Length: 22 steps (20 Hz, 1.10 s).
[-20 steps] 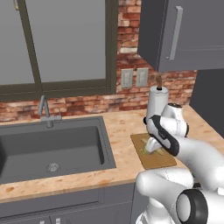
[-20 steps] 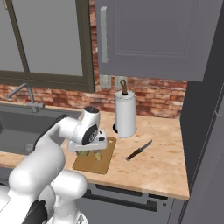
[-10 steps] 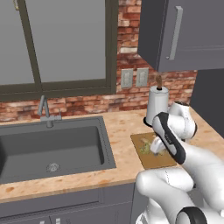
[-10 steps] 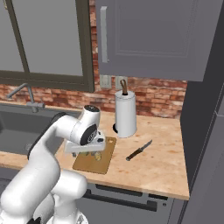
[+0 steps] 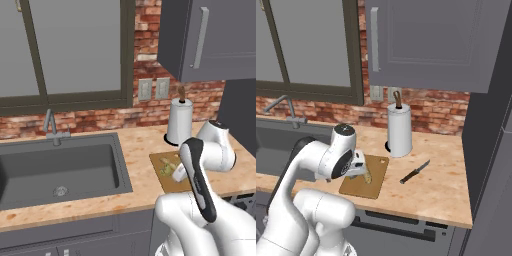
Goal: Retrieve the sausage and cheese from the fridge and place them on the cutting board on the counter.
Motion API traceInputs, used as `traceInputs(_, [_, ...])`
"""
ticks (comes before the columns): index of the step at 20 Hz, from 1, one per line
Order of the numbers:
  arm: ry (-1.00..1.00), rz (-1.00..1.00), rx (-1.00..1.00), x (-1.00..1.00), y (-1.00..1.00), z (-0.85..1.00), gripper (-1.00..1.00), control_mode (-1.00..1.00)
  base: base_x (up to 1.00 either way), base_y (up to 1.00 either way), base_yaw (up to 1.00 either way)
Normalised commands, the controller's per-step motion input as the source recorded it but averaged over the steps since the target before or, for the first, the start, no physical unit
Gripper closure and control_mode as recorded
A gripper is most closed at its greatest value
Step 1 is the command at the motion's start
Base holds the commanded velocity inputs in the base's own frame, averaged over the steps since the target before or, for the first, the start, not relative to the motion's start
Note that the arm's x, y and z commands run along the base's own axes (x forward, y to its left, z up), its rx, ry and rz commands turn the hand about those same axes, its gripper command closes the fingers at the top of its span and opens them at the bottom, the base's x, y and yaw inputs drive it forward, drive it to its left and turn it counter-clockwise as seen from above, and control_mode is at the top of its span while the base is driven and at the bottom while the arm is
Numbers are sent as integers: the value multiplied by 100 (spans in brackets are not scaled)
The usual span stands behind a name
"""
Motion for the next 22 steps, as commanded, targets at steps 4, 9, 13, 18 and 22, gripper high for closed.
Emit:
traceInputs(4, [-42,0,0,-19,32,25,-100,-100,0,0,0])
traceInputs(9, [-13,-5,0,-12,23,32,-100,-100,0,0,0])
traceInputs(13, [2,-4,-2,-4,6,15,-100,-100,0,0,0])
traceInputs(18, [0,0,0,0,0,0,-100,-100,0,0,0])
traceInputs(22, [0,0,0,0,0,0,-100,-100,0,0,0])
